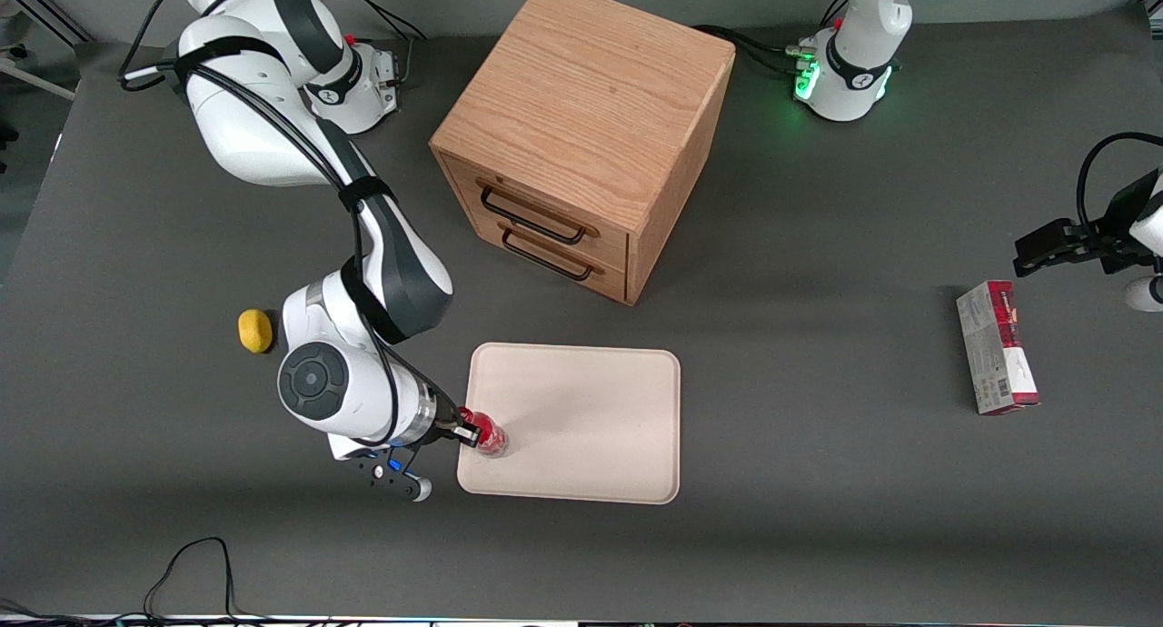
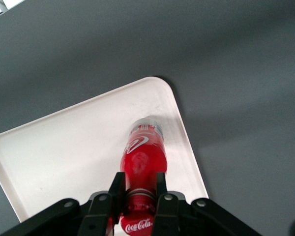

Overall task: Place coke bottle on tray
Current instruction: 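Lower the bottle upright onto the tray and open the right gripper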

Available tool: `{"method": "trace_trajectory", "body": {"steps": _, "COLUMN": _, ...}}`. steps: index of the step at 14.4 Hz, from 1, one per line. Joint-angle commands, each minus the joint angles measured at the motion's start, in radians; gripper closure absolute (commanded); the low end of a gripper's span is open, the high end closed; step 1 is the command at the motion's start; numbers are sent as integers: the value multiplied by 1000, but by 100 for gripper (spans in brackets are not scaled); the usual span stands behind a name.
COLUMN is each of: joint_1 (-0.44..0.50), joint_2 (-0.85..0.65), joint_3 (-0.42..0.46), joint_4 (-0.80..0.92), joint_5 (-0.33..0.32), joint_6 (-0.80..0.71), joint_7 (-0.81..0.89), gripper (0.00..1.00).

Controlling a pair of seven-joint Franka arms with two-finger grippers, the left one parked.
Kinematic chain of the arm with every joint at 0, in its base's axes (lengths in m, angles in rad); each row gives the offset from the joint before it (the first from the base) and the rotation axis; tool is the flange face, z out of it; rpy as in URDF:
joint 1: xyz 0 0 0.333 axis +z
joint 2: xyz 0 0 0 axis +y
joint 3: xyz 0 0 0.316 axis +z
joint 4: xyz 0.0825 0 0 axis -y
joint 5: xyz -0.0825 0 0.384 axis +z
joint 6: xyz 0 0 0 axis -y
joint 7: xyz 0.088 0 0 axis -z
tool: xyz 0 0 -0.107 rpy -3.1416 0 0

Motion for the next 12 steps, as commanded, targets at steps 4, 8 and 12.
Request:
{"method": "trace_trajectory", "body": {"steps": 4, "joint_1": 7, "joint_2": 15, "joint_3": -3, "joint_4": 42, "joint_5": -18, "joint_6": -9, "joint_7": 30, "gripper": 0}}
{"method": "trace_trajectory", "body": {"steps": 8, "joint_1": 1, "joint_2": -12, "joint_3": -9, "joint_4": 44, "joint_5": -20, "joint_6": -96, "joint_7": 16, "gripper": 0}}
{"method": "trace_trajectory", "body": {"steps": 12, "joint_1": -42, "joint_2": -165, "joint_3": -6, "joint_4": 6, "joint_5": -17, "joint_6": -328, "joint_7": -128, "gripper": 0}}
